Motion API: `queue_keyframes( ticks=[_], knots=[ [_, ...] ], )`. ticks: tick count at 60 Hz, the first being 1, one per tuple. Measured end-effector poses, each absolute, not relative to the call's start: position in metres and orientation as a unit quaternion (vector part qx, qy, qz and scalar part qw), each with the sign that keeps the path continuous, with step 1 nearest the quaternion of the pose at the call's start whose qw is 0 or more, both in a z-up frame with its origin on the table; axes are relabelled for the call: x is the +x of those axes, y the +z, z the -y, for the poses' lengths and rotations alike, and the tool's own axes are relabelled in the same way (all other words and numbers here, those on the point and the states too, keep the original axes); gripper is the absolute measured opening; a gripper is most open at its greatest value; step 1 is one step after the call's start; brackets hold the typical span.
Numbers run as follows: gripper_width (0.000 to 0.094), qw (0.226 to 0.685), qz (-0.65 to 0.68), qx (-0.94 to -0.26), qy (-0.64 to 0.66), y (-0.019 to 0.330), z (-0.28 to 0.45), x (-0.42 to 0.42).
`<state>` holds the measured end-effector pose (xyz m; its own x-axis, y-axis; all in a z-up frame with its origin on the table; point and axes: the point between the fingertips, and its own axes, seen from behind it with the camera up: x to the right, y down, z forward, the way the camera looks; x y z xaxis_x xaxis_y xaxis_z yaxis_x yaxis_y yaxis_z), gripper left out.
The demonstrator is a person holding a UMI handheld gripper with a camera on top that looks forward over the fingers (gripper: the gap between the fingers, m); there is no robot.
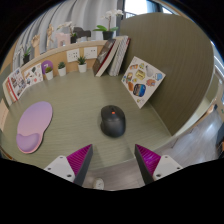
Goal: Arrange mouse
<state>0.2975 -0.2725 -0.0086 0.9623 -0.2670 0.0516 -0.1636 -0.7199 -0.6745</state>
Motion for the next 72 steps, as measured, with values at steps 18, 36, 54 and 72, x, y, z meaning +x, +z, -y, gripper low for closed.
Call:
queue_keyframes(
  ticks=[18,36,54,72],
  knots=[
    [0.0785,0.358,-0.1,-0.928,-0.041,-0.014,0.192,0.317],
    [0.0486,0.35,-0.089,-0.932,-0.032,-0.016,0.169,0.314],
    [0.0354,0.309,-0.106,-0.944,-0.054,-0.013,0.167,0.316],
    [0.0355,0.423,-0.107,-0.898,-0.06,0.147,0.11,0.223]
  ],
)
